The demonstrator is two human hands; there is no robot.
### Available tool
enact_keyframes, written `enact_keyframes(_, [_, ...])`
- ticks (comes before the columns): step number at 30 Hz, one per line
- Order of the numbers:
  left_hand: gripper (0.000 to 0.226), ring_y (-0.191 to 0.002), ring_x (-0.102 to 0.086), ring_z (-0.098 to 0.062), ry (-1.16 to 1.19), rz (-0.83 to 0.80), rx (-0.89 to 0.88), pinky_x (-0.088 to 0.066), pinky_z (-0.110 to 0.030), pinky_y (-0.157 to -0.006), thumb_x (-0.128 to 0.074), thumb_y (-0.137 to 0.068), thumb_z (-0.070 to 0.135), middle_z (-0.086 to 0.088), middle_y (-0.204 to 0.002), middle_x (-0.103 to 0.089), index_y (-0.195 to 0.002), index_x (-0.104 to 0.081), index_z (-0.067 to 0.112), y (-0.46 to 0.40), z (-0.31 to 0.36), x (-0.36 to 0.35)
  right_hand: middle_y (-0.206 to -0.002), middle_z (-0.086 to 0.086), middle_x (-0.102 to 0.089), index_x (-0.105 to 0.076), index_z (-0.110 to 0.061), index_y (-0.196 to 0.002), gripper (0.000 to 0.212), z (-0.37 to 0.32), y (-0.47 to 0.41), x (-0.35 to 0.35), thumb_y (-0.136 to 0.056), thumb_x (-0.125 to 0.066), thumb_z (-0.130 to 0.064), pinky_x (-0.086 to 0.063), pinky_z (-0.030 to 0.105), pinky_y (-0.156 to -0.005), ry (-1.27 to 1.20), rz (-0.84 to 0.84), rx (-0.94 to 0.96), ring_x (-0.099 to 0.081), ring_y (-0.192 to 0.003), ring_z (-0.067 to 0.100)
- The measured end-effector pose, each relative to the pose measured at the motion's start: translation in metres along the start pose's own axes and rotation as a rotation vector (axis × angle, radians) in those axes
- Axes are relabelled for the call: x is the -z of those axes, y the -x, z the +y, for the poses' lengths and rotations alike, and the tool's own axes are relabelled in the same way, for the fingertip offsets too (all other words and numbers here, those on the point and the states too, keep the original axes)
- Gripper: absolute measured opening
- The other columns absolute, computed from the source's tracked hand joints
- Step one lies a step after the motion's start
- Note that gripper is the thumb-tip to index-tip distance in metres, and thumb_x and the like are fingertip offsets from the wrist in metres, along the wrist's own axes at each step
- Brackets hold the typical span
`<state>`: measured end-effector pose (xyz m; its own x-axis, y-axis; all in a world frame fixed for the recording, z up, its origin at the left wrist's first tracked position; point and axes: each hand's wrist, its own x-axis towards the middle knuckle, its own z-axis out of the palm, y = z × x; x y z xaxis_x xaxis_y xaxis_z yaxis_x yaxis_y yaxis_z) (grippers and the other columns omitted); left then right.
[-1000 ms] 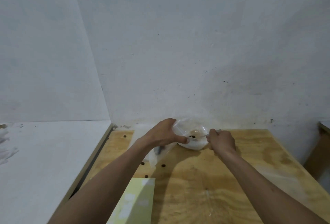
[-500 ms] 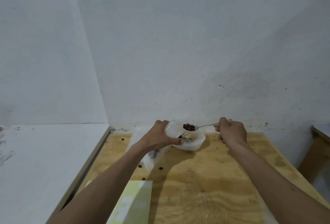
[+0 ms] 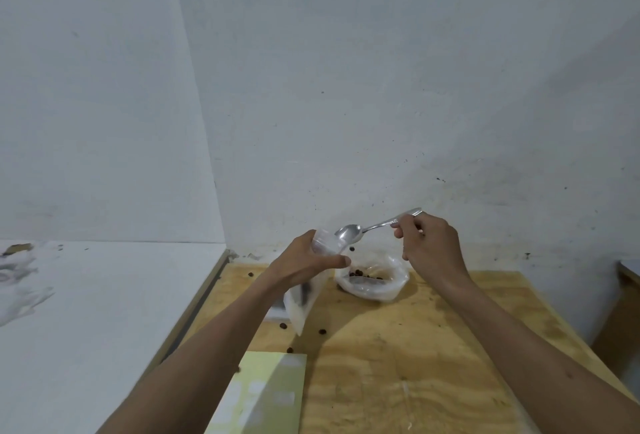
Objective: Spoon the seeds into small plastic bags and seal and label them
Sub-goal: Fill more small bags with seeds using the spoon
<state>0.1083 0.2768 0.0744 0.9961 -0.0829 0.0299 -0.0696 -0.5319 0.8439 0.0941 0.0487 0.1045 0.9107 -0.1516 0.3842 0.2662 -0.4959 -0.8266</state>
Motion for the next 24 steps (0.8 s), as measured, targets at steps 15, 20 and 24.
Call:
enact_keyframes(15, [0.089, -0.126, -0.051, -0.02, 0.136, 0.057, -0.022, -0.042, -0.037, -0.099, -0.079, -0.073, 0.065, 0.003, -0.14, -0.053, -0.144, -0.045, 0.021, 0.005, -0.003, 0.012, -0.095, -0.007, -0.062, -0.07, -0.027, -0.109, 0.025, 0.058, 0.012, 0.001, -0.105, -0.046, -0.034, -0.049, 0.031, -0.055, 0.624, -0.01, 0.414, -0.063, -0.065, 0.017])
enact_keyframes(20, [0.111, -0.135, -0.045, -0.02, 0.213, 0.048, -0.04, -0.039, -0.043, -0.11, -0.077, -0.064, 0.077, 0.001, -0.151, -0.046, -0.15, -0.039, 0.02, 0.005, 0.004, 0.002, -0.082, -0.003, -0.06, -0.074, -0.033, -0.109, 0.017, 0.094, 0.03, -0.001, -0.093, -0.071, -0.03, -0.034, 0.023, -0.033, 0.813, -0.174, 0.668, -0.051, -0.037, 0.017])
enact_keyframes(24, [0.103, -0.141, -0.035, -0.02, 0.246, 0.024, -0.045, -0.029, -0.031, -0.1, -0.074, -0.081, 0.061, -0.001, -0.162, -0.031, -0.158, -0.024, 0.016, 0.004, 0.007, -0.003, -0.083, -0.006, -0.062, -0.074, -0.037, -0.1, 0.034, 0.102, 0.036, -0.001, -0.096, -0.041, -0.045, -0.031, 0.022, -0.03, 0.872, -0.233, 0.742, -0.049, -0.033, 0.017])
